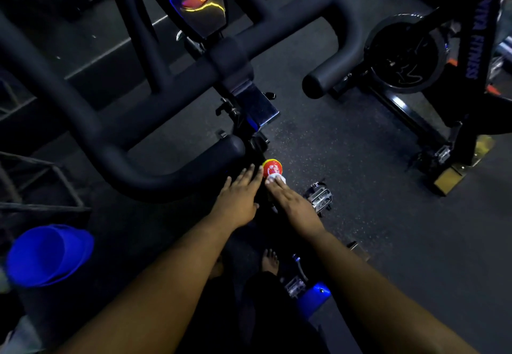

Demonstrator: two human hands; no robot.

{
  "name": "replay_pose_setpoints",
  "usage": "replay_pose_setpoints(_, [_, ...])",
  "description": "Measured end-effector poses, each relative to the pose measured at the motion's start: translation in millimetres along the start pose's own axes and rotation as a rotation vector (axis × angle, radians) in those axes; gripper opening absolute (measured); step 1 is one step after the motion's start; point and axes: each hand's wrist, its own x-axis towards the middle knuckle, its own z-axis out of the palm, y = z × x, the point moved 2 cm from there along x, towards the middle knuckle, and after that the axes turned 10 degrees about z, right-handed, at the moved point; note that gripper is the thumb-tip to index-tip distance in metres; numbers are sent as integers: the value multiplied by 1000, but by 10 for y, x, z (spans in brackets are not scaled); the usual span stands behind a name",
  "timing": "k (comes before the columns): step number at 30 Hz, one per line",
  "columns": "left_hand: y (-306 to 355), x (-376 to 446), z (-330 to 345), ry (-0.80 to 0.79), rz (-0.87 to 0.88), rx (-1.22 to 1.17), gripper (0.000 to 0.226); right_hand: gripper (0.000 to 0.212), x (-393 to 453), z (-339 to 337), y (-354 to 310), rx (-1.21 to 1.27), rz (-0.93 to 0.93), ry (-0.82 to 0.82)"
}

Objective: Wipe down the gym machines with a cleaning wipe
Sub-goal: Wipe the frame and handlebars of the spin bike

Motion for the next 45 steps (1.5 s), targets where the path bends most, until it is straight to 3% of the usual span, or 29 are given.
replay_pose_setpoints(3, [10,6,-21,-20,2,31,100,82,181,-120,37,42,66,65])
replay_pose_setpoints(5, [42,2,-29,-22,2,83,102,75,399,-176,1,62,146,87])
replay_pose_setpoints(9, [96,-11,-31,-21,-22,122,107,67,403,-78,-48,4,232,21])
replay_pose_setpoints(12, [132,-28,-48,-47,-33,88,107,63,74,-37,-20,102,361,-53])
replay_pose_setpoints(19, [171,-134,-65,-98,-64,51,106,88,11,-300,-79,185,387,23])
replay_pose_setpoints(24, [213,-140,12,-77,-73,47,103,60,429,-455,-266,219,333,61])
replay_pose_setpoints(27, [217,-119,87,-67,-78,32,100,61,486,-347,-277,163,304,24])
replay_pose_setpoints(32, [247,-181,151,-34,-80,-35,101,65,147,-207,-110,302,589,95])
replay_pose_setpoints(34, [254,-250,167,0,-109,-150,94,64,-11,-202,-124,472,684,173])
replay_pose_setpoints(37, [293,-325,167,76,-215,-619,76,55,-165,-168,-266,585,664,249])
replay_pose_setpoints(39, [373,-417,110,177,-190,-825,47,47,-239,-184,-437,683,653,251])
replay_pose_setpoints(41, [438,-526,39,283,-167,-849,11,42,-305,-248,-615,724,651,265])
replay_pose_setpoints(42, [460,-576,8,323,-167,-866,4,40,-346,-275,-684,731,643,278])
replay_pose_setpoints(45, [471,-777,-97,409,-174,-906,5,35,-510,-354,-880,814,617,272])
